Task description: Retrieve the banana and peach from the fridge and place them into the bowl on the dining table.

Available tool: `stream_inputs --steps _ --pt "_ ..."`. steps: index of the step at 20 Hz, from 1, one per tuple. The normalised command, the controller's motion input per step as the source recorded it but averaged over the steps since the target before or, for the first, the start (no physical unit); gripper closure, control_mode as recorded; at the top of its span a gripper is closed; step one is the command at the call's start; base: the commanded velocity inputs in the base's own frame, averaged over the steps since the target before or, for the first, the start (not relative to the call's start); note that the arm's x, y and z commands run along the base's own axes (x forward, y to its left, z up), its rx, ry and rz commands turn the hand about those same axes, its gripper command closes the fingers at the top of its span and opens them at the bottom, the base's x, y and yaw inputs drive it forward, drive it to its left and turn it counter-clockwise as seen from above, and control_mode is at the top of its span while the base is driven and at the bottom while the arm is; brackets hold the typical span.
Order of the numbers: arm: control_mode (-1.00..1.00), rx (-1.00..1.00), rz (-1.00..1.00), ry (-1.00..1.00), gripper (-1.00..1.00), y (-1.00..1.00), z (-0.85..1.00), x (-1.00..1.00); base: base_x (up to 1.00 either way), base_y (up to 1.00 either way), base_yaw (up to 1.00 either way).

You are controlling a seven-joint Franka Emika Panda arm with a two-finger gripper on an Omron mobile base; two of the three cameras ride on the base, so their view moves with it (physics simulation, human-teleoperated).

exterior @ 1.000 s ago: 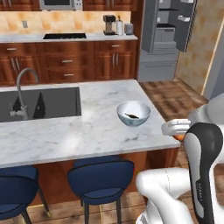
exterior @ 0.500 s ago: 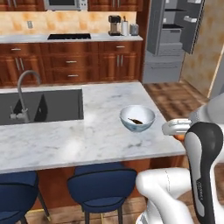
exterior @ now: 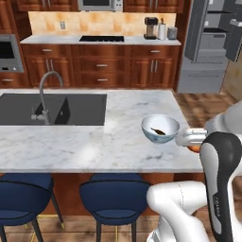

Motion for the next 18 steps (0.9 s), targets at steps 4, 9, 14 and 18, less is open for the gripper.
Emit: stream_inputs --steps 4,9,14,18 --pt "-1.00 0.01 0.07 0.01 1.00 -0.09 -0.08 0.15 0.11 -0.07 0.15" --pt "-1.00 0.00 0.00 0.00 1.00 -0.67 -0.07 0.26 0.00 0.00 0.00" --pt "-1.00 0.01 -0.02 0.05 1.00 -0.55 -0.03 0.44 0.00 0.00 0.00" --pt "-1.00 0.01 -0.05 0.13 1.00 -0.20 0.00 0.78 0.00 0.00 0.00"
